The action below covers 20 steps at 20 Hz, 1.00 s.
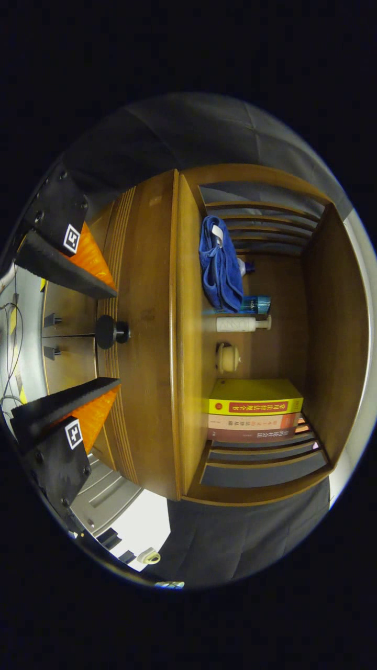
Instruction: Pull open the drawer, take out the items inside it, and place them on the countertop above the cabinet.
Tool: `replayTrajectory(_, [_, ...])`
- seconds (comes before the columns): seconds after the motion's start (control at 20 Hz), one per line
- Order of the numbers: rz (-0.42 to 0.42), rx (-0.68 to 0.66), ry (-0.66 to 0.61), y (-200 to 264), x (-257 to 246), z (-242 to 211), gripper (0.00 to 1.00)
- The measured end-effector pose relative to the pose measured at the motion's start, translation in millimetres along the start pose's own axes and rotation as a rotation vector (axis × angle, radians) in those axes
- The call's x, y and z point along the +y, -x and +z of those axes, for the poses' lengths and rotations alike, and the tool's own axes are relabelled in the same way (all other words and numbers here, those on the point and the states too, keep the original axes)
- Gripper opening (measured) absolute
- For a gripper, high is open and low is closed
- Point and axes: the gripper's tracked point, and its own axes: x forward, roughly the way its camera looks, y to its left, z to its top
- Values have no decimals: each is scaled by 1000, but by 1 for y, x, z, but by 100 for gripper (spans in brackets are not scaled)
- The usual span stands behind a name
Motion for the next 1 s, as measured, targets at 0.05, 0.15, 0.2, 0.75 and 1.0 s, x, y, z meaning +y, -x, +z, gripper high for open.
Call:
replayTrajectory(0.05, [-1,11,2,-5,0,-4,99])
replayTrajectory(0.15, [1,18,3,-17,2,-7,97])
replayTrajectory(0.2, [-2,21,3,-20,1,-10,96])
replayTrajectory(0.75, [10,41,6,-35,8,-21,53])
replayTrajectory(1.0, [-2,70,32,-15,9,-29,49])
